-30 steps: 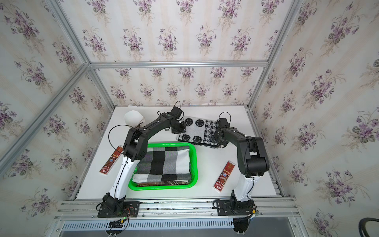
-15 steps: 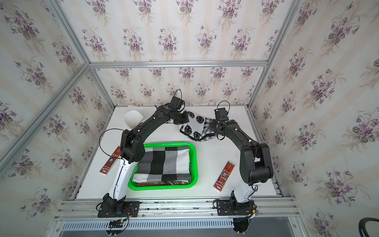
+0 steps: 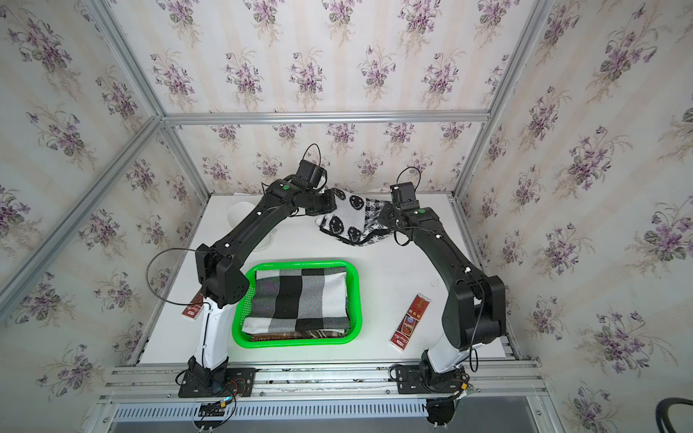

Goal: Put the folded scarf in the basket
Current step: Pick up the scarf at the center of the board, then place the scarf in the basket.

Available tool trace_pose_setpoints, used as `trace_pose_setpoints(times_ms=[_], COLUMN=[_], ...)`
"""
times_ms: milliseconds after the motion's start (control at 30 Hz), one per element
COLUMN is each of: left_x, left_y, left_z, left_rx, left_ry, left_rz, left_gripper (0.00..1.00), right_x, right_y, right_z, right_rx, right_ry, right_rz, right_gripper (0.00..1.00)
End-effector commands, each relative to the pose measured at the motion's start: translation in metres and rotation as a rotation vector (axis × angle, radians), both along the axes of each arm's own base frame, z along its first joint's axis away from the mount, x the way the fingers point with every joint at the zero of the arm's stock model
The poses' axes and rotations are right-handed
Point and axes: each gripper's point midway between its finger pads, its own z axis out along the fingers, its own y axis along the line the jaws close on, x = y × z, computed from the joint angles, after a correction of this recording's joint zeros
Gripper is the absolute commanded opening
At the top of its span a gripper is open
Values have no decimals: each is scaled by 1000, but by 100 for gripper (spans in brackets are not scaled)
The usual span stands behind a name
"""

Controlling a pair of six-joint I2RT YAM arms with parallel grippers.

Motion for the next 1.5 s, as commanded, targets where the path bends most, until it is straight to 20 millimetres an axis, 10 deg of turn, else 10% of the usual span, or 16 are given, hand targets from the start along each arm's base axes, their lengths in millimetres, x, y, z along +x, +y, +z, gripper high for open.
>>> trace_pose_setpoints(times_ms=[0,367,633,1467], left_x=[-26,-149,-217,-265], left_y=[28,121,168,204], left_z=[8,26,5,-69], left_rx=[61,132,158,281], left_ry=[30,27,71,230], left_rz=[36,124,186,237], left_gripper=[0,0,0,0], right_x=[-19,-138,-185,-243], right_y=[23,119,144,156], right_z=[16,37,11,-46], right_rx=[-5,82,78,-3], right_ry=[-5,8,76,221], right_rz=[77,306,385,459], right_gripper=[0,0,0,0])
